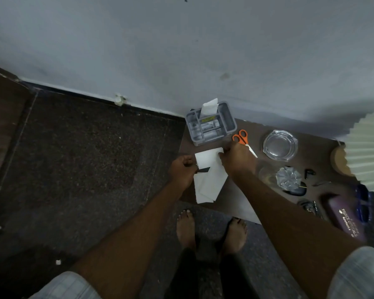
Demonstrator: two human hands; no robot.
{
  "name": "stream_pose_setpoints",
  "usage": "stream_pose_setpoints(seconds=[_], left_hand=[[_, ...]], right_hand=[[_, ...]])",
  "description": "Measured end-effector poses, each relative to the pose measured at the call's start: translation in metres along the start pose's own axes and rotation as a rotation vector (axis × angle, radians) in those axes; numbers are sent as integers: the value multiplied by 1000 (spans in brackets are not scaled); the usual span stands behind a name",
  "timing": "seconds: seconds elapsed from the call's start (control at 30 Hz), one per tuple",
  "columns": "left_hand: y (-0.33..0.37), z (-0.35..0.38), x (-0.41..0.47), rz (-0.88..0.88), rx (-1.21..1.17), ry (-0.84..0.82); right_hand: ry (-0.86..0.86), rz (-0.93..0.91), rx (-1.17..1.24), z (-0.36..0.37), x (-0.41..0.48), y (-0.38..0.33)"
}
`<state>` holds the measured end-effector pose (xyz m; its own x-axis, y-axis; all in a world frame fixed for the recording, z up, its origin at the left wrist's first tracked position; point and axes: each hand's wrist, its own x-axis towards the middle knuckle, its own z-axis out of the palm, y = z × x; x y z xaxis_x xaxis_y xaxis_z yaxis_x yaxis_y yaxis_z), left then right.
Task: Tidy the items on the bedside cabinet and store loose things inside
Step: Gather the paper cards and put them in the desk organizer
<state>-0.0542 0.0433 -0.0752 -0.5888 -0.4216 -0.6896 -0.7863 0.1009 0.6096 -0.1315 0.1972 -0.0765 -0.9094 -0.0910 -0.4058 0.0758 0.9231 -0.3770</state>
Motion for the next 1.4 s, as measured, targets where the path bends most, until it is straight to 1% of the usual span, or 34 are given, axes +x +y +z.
stream_pose_setpoints(seconds=[0.17,0.27,0.43,0.57,0.73,0.87,1.03,1.2,1.27,1.4], left_hand=[[-2,-9,8,-22,-10,17],[-5,-18,14,-21,5,41],[-10,-31,21,-36,13,70],[-14,-36,25,-69,4,81],[-20,-42,30,-124,11,26],[-22,-47,36,-174,-51,34],[-24,-50,41,-145,-60,45],[-25,-49,44,-107,-12,6],[-23,-48,44,-153,-58,-12],[-20,-48,35,-272,-269,-39]], right_hand=[[24,63,-69,12,2,-6],[36,39,-86,16,2,-14],[31,46,-29,25,1,-27],[17,-7,6,32,-5,-33],[17,-2,-1,44,-12,-45],[5,17,15,54,-16,-56],[-13,14,19,60,-16,-61],[-23,-9,22,59,-12,-58],[-48,-13,40,57,-11,-56],[-91,5,176,53,-12,-47]])
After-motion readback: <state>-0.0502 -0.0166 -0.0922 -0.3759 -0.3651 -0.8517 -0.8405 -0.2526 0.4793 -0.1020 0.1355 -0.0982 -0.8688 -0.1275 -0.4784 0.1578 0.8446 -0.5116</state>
